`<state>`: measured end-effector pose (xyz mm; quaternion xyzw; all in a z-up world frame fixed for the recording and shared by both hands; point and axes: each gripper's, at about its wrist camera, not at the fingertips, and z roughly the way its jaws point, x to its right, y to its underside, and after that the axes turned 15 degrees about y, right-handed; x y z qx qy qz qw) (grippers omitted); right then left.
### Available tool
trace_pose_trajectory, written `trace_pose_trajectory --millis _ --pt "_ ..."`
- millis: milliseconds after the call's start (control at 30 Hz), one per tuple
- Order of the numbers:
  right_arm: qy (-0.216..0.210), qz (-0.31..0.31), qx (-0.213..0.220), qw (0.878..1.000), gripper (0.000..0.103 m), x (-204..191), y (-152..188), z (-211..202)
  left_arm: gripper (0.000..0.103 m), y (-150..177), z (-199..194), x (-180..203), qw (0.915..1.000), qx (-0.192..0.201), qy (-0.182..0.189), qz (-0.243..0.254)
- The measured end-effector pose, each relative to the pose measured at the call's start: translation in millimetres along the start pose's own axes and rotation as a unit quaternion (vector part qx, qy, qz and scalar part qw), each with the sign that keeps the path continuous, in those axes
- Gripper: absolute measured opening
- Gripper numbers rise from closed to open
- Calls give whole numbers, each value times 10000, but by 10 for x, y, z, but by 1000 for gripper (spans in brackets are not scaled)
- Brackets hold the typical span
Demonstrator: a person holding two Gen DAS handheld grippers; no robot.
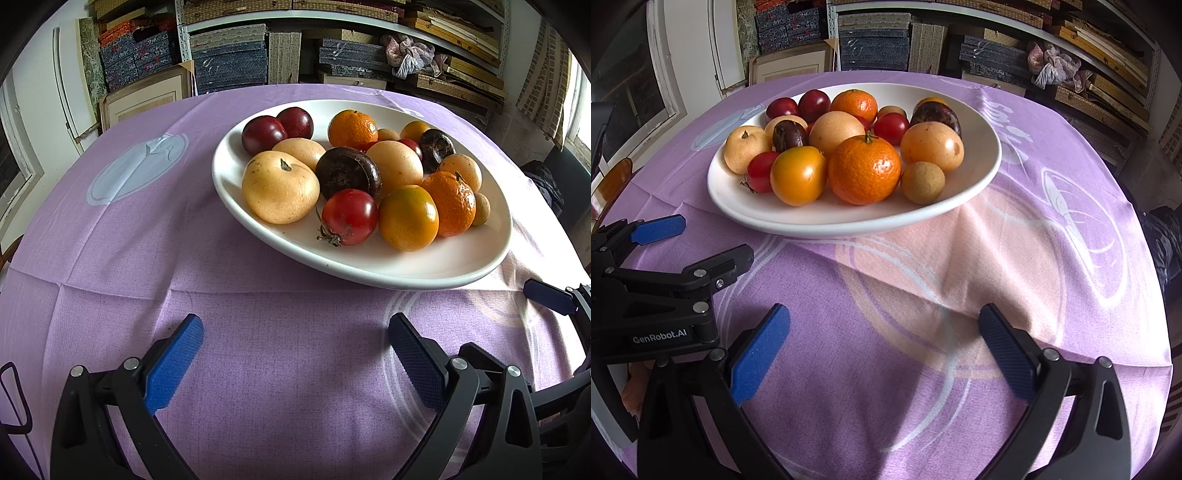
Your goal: Organize fruits
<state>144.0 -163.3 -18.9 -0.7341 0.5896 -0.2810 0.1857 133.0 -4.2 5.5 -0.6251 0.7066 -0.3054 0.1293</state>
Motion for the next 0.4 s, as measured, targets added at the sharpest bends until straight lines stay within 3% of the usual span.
trace_pose_trajectory --millis 400 --pt "-1 1 0 10000 99 -1 0 0 100 4 -1 -4 10000 0 -4 -2"
